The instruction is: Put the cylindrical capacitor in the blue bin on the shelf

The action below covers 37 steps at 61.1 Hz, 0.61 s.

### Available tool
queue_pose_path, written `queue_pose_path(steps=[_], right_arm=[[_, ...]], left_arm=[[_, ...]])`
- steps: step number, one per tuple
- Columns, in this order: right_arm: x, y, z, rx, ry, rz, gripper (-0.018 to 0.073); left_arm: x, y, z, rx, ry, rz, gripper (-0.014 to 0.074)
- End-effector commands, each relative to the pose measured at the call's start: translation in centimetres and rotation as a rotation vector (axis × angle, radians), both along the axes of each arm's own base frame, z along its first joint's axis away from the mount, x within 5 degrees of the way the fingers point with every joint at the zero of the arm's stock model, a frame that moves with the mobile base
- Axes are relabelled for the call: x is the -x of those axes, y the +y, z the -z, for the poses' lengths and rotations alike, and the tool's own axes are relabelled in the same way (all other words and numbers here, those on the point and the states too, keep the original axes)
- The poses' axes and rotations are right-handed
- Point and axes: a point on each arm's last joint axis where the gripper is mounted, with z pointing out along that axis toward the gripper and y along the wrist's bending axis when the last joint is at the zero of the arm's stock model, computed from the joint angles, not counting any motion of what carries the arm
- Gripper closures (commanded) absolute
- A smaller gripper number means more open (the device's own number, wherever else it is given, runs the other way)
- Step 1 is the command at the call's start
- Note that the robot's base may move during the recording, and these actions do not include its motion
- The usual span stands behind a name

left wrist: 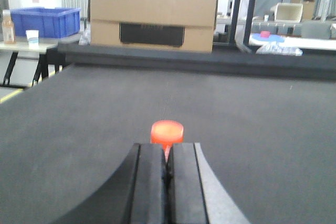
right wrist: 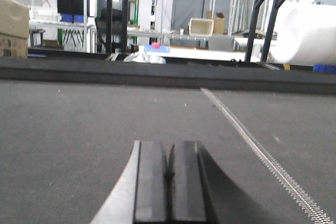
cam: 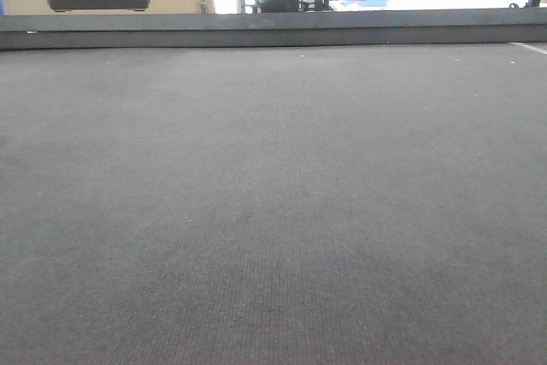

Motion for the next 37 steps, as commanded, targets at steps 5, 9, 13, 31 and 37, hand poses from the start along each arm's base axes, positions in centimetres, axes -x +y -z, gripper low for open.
queue_pose_path(steps=[5, 9, 13, 31, 37], right_arm=[[0.6, 0.2, -3.5, 0.010, 0.032, -0.014, 0.0713], [0.5, 0.2, -5.5, 0.009, 0.052, -0.018, 0.0713], [-0.4, 0.2, -7.2, 0.005, 0.106, -0.023, 0.0713], [-8.4, -0.3, -12.9, -0.024, 0.464, -0.048, 0.0713], [-11.4, -0.5, -13.9, -0.034, 0.519, -0.052, 0.0713]], left_arm=[[0.1, 0.0, -4.4, 0.002, 0.052, 0.001, 0.0689], [-0.6, 0.0, -6.0, -0.002, 0.111, 0.000, 0.0689], [-1.9, -0.1, -7.7, -0.006, 0.184, 0.000, 0.0689], [-11.4, -0.4, -14.8, -0.011, 0.473, 0.005, 0.0689], [-15.1, -0.6, -16.7, 0.007, 0.485, 0.013, 0.0689]])
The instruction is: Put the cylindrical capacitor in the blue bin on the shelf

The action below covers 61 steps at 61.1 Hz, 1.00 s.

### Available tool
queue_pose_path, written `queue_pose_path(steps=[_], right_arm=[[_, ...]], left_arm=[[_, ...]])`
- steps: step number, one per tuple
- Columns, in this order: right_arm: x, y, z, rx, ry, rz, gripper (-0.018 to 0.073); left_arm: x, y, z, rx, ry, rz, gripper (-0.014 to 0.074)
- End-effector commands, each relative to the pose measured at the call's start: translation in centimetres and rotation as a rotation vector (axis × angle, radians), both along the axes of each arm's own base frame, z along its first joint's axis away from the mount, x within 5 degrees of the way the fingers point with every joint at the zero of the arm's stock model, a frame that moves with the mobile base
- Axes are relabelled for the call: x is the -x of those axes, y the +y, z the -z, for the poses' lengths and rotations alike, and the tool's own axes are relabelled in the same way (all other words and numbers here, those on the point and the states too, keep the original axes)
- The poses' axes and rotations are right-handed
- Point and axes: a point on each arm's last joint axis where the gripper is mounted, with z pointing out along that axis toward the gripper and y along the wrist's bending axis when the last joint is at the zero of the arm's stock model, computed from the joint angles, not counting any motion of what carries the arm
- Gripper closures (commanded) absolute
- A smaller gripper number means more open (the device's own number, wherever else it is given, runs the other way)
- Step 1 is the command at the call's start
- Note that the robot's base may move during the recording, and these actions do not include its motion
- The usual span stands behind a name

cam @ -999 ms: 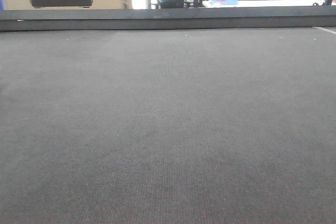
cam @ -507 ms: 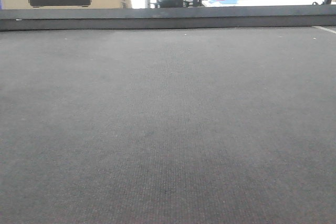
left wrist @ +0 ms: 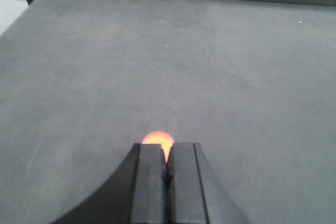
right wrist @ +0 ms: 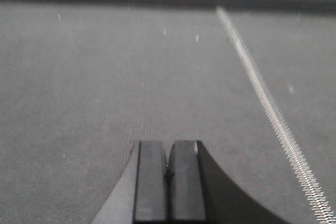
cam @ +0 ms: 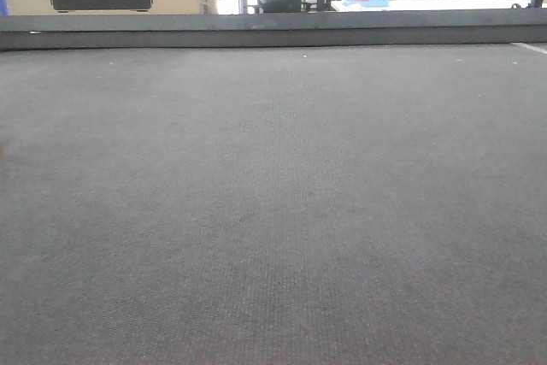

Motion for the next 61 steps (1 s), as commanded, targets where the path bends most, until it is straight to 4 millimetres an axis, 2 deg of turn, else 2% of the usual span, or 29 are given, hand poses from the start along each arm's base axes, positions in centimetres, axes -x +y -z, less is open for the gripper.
queue_pose_path(steps=[1, 6, 16, 23, 32, 38, 51, 54, 61], right_arm=[[-2.7, -0.2, -0.6, -0.001, 0.055, -0.004, 0.0713], [-4.8, -0.4, -0.9, -0.004, 0.081, -0.004, 0.0713], [-7.6, -0.6, -0.7, -0.008, 0.133, -0.005, 0.0713], [-8.8, -0.7, -0.2, -0.016, 0.224, -0.013, 0.0713], [-11.0, -0.7, 1.1, -0.034, 0.442, -0.034, 0.0694], [-12.7, -0.8, 1.9, -0.045, 0.575, -0.047, 0.0612], [-16.4, -0.7, 4.4, -0.104, 0.731, -0.068, 0.0262], [-17.2, -0.7, 5.4, -0.116, 0.754, -0.068, 0.0228], [-18.4, -0.8, 8.3, -0.126, 0.865, -0.069, 0.0230]], left_arm=[[-3.0, -0.2, -1.5, 0.023, 0.007, 0.000, 0.0689], [-5.5, -0.2, -2.2, 0.025, 0.019, 0.000, 0.0689], [-9.4, -0.4, -2.0, 0.019, 0.105, 0.001, 0.0689], [-12.0, -0.5, -0.9, 0.012, 0.277, 0.004, 0.0689], [-14.7, -0.6, 0.6, 0.007, 0.422, 0.007, 0.0689], [-15.9, -0.6, 1.4, 0.004, 0.454, 0.006, 0.0689], [-16.7, -0.6, 2.4, 0.001, 0.482, 0.005, 0.0689], [-16.8, -0.6, 2.5, 0.001, 0.483, 0.005, 0.0689], [-16.8, -0.6, 2.5, -0.004, 0.483, 0.004, 0.0689]])
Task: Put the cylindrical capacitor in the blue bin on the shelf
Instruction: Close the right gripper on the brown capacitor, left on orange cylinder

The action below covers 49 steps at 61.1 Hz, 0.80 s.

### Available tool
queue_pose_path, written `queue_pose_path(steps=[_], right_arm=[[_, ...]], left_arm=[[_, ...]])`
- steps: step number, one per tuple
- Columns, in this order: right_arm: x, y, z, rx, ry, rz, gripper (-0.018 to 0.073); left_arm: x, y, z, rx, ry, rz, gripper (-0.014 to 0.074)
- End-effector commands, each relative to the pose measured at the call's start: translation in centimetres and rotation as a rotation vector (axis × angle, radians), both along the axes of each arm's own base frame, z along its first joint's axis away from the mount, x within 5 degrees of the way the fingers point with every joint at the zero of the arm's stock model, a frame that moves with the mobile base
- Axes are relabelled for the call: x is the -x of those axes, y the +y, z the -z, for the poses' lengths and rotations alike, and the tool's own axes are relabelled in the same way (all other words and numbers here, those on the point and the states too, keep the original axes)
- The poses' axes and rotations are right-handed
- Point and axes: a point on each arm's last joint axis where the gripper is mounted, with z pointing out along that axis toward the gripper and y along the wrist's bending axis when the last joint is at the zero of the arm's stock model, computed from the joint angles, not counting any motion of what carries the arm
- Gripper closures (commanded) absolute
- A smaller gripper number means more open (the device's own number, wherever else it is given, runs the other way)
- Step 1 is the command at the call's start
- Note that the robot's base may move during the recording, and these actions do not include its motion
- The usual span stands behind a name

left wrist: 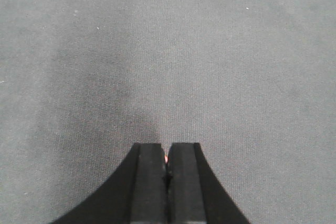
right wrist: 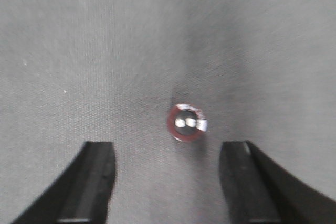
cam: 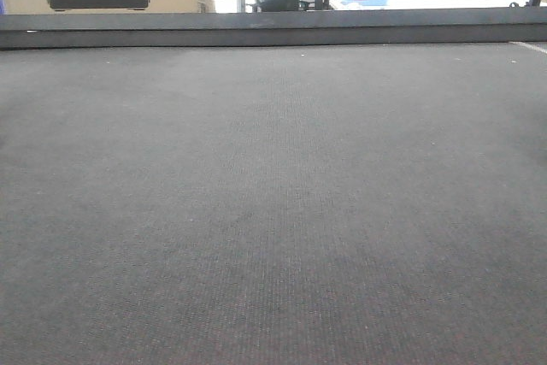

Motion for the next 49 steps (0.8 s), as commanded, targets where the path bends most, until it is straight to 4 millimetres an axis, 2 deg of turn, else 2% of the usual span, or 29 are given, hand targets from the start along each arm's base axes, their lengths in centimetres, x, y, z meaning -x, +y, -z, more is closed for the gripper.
queue_pose_path(steps=[1, 10, 22, 32, 49], right_arm=[[-0.9, -0.1, 2.0, 0.000, 0.079, -0.010, 0.0230], [-2.2, -0.4, 4.2, 0.018, 0.125, -0.013, 0.0214], [-2.8, -0.8, 4.7, 0.059, 0.125, -0.022, 0.0076], [-3.7, -0.9, 5.2, 0.065, 0.073, -0.014, 0.0075], [-4.2, -1.5, 7.6, 0.033, 0.158, 0.010, 0.0083]], left_arm=[[0.0, 0.0, -0.3, 0.004, -0.015, -0.006, 0.0689], [0.0, 0.1, -0.3, 0.004, -0.009, -0.006, 0.0689], [0.1, 0.1, -0.3, 0.004, 0.000, -0.006, 0.0689], [0.1, 0.1, -0.3, 0.004, 0.000, -0.006, 0.0689], [0.2, 0.1, -0.1, 0.003, 0.019, -0.005, 0.0689]])
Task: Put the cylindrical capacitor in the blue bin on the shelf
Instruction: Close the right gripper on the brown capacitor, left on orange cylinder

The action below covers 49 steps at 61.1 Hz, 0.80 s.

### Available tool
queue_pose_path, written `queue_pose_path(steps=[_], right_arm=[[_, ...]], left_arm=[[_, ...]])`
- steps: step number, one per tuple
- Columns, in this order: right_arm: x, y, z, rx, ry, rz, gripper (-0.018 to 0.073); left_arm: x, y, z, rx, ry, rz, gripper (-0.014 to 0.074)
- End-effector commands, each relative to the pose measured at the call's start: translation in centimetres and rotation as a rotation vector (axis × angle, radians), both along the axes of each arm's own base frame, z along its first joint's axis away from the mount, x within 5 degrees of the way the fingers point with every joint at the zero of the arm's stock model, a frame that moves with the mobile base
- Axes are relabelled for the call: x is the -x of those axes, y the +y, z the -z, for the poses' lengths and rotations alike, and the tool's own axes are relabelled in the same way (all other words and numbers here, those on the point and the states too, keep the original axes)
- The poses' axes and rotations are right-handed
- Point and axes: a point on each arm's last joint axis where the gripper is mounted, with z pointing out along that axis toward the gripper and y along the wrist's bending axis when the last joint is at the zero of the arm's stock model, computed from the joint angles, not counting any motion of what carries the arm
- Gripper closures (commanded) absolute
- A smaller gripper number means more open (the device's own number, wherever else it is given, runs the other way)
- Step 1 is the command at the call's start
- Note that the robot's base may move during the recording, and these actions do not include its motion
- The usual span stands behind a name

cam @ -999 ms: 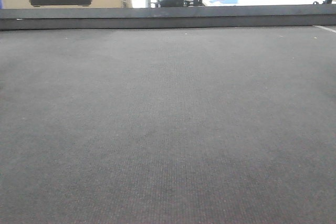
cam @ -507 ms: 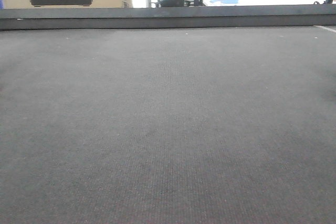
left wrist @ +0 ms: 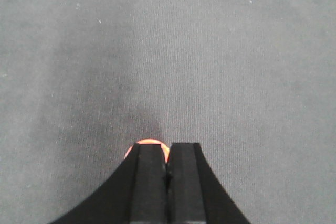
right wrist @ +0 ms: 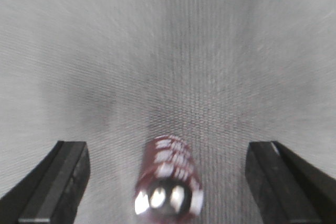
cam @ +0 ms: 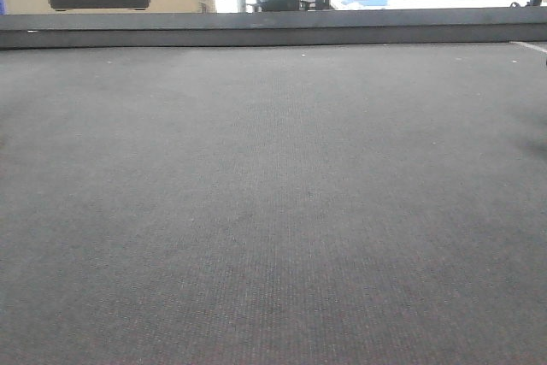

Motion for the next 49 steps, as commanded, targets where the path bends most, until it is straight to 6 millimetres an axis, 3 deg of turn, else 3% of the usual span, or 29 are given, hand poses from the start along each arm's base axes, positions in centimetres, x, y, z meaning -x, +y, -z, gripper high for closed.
queue_pose_path(steps=[1, 16, 31, 36, 49], right_arm=[[0.0, -0.4, 0.0, -0.006, 0.013, 0.008, 0.0086], [-0.1, -0.4, 0.2, -0.004, 0.014, 0.007, 0.0192], [-0.4, -0.5, 1.4, -0.006, 0.040, 0.008, 0.0215], [-0.3, -0.5, 1.4, -0.007, 0.047, 0.007, 0.0288], [-0.2, -0.4, 1.4, -0.009, 0.058, 0.006, 0.0634]], left_arm=[[0.0, 0.0, -0.3, 0.008, -0.004, -0.006, 0.0689], [0.0, 0.0, -0.3, 0.008, -0.004, -0.006, 0.0689], [0.0, 0.0, -0.3, 0.006, -0.004, -0.006, 0.0689], [0.0, 0.1, -0.3, 0.002, -0.004, -0.006, 0.0689], [0.0, 0.4, -0.3, -0.045, -0.005, -0.009, 0.0650]])
